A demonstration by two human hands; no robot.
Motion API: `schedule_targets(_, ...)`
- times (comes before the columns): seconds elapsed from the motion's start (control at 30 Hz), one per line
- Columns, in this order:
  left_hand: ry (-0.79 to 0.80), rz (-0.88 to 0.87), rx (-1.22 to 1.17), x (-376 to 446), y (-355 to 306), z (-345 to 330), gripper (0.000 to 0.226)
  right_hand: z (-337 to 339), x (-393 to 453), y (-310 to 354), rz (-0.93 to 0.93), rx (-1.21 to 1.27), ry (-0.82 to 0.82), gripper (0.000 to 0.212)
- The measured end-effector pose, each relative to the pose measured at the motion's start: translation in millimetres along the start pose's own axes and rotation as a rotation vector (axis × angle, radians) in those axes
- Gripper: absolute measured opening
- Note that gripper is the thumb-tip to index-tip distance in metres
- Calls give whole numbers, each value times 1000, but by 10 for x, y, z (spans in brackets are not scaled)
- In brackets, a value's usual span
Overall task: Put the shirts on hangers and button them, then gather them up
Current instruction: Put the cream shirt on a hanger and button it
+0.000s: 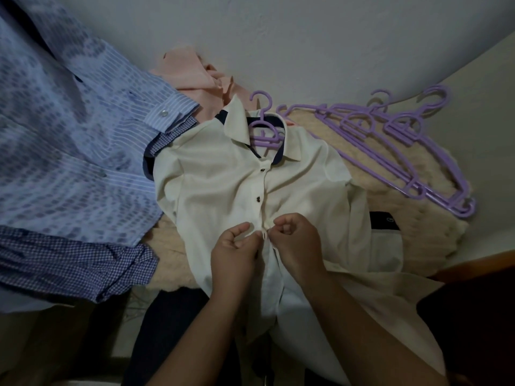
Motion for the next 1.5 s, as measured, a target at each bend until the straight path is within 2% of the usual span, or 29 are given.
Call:
schedule_targets(0.3,-32,1,-41,-17,-139,-50,18,69,-85,258,173,-70,-60,18)
schedule_targets(0.6,16,35,-42,26,-116,-89,16,50,-44,272,168,56,98,37)
schedule_targets(0.8,20,51,-99,12,-107,-98,19,90,-67,297,236,-19,55,39)
schedule_targets(0.97,119,62,-276,-21,-143,-202,25,53,-126,328,278,-106,139,32)
schedule_targets(1.1,120,35,-268,-22,-163,-204,23,37,-123,284,186,-5,206,29)
schedule_targets(1.3,134,-22,-227,2,-169,-207,21,57,-64,203,64,123,220,21)
schedule_targets(1.5,142,-41,-220,4,-178,-208,14,78,20,207,118,65,157,22)
Point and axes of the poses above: each hand's wrist, its own x-axis towards the middle knuckle, its own z-axis out of the back of the hand, y = z × x, the point moved 9 cm from there along x, towards the middle knuckle, and after that the axes turned 7 degrees about -z, right-handed, at the moved point
